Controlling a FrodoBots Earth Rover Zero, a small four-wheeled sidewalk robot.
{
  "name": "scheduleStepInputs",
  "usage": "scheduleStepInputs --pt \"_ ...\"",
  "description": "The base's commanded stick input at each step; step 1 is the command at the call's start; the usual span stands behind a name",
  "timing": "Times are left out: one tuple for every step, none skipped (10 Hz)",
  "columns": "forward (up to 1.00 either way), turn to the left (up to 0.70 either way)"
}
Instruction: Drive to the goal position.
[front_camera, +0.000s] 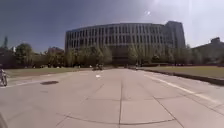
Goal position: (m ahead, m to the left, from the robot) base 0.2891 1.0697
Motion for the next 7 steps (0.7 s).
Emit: scheduleStepInputs --pt "0.7 -0.26" --pt "0.7 -0.34" --pt "0.7 -0.34" --pt "0.7 -0.25" --pt "0.7 -0.16" --pt "0.7 -0.07" --pt "0.7 0.01"
